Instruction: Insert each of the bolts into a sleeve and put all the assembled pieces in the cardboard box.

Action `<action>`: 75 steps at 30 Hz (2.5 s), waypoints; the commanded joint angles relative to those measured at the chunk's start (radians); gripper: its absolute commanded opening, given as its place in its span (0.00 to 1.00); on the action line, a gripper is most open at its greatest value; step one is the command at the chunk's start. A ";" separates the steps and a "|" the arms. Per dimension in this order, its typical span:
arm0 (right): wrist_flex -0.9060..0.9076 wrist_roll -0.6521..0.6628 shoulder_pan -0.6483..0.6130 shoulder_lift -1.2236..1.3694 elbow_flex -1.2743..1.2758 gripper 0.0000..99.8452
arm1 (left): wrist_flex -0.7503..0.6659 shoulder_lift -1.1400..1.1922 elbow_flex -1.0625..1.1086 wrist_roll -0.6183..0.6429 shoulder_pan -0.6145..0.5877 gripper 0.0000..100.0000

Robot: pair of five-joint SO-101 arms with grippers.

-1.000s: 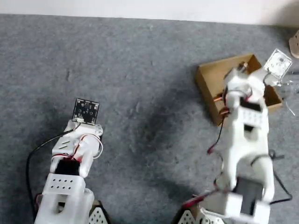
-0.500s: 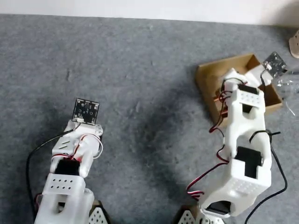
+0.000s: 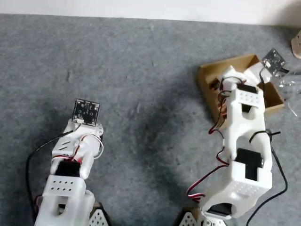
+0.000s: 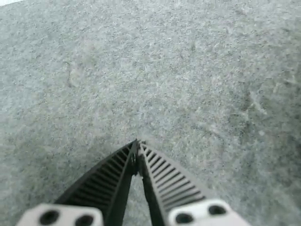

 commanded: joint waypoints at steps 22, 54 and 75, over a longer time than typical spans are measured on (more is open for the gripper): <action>0.107 0.192 -0.331 -1.171 0.766 0.28 | -0.020 -0.004 -0.019 -0.003 -0.007 0.01; 0.165 0.195 -0.217 -1.916 1.578 0.28 | -0.006 -0.013 -0.027 -0.005 -0.025 0.01; 0.183 0.319 -0.220 -1.913 1.575 0.28 | 0.724 -0.624 0.130 -0.256 -0.163 0.01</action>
